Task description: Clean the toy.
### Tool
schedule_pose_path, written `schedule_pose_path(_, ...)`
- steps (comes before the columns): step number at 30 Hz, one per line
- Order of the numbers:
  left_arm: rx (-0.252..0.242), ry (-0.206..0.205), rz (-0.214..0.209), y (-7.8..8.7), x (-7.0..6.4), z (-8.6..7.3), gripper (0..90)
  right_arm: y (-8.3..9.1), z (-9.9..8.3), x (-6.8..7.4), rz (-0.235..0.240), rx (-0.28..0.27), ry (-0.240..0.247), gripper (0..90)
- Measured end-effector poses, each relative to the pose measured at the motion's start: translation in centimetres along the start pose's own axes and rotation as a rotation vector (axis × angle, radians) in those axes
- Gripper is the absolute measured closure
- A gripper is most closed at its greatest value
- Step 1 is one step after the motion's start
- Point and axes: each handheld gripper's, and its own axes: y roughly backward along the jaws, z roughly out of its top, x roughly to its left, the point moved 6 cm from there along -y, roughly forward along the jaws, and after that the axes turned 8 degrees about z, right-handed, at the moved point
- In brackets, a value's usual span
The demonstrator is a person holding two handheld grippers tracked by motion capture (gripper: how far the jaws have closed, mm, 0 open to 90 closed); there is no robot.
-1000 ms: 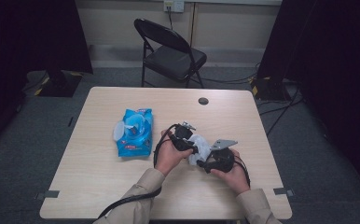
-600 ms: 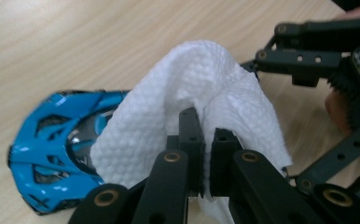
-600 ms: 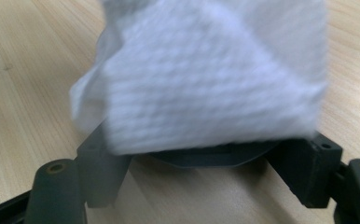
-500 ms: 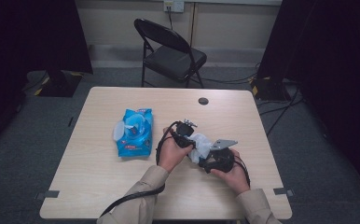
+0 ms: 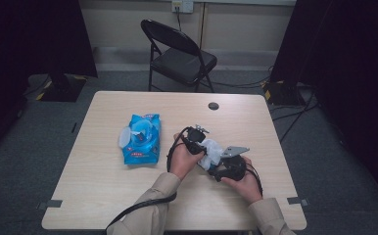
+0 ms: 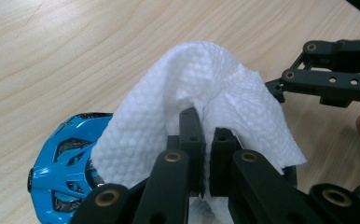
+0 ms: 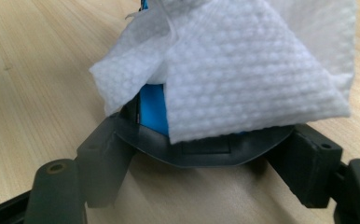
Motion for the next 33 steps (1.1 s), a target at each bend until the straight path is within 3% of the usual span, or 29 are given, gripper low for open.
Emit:
schedule_pose_path(12,-0.022,0.032,0.082,0.3,2.6,-0.2,87.3,0.0,0.0,0.0,0.002,0.0,0.002,25.1)
schedule_pose_path(14,-0.014,0.023,0.1,0.2,3.1,-0.4,87.3,0.0,0.0,0.0,0.002,0.001,0.001,25.1)
schedule_pose_path(29,-0.04,0.071,0.133,-0.3,6.3,-1.1,87.2,0.0,0.0,0.0,0.003,0.001,0.002,25.2)
schedule_pose_path(32,-0.032,0.051,0.175,-0.2,7.0,-1.3,87.2,0.0,0.0,0.0,0.003,0.0,0.002,25.2)
schedule_pose_path(33,-0.04,0.081,0.169,-0.2,7.2,-1.4,87.3,0.0,0.0,0.0,0.002,0.001,0.002,25.2)
